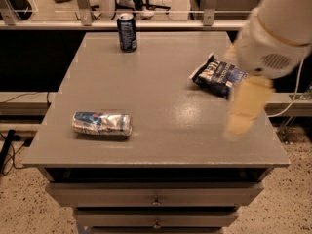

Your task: Place redbull can upright

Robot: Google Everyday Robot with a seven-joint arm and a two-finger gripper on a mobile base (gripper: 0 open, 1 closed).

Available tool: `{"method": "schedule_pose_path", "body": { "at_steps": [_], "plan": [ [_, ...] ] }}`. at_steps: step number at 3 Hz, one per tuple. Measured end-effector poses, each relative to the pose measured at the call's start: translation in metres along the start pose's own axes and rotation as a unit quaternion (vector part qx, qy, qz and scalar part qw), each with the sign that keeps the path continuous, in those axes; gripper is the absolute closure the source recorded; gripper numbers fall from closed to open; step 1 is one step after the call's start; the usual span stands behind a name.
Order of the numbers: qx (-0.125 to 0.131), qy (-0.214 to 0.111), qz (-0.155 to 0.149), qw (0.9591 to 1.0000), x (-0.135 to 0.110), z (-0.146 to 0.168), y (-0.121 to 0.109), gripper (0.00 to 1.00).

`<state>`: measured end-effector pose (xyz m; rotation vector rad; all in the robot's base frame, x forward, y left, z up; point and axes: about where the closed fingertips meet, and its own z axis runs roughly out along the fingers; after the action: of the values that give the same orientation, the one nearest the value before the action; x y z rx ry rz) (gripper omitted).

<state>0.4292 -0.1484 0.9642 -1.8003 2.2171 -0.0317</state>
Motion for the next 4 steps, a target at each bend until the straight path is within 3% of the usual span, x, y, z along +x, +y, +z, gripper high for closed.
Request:
{"method": "schedule_pose_path", "body": {
  "at_steps": [1,2,3,4],
  "plan": [
    [-0.037,0.008,-0.013,0.9992,-0.075,0.032,0.045,0.00],
    [-0.051,0.003,-0.033,0.9981,-0.154,0.064,0.081,0.00],
    [-0.053,-0.011,-0.042,0.9976,-0.230,0.091,0.099,0.00],
    [-0.054,-0.020,-0.030,0.9979,-0.286,0.113,0.103,0.00]
  ]
}}
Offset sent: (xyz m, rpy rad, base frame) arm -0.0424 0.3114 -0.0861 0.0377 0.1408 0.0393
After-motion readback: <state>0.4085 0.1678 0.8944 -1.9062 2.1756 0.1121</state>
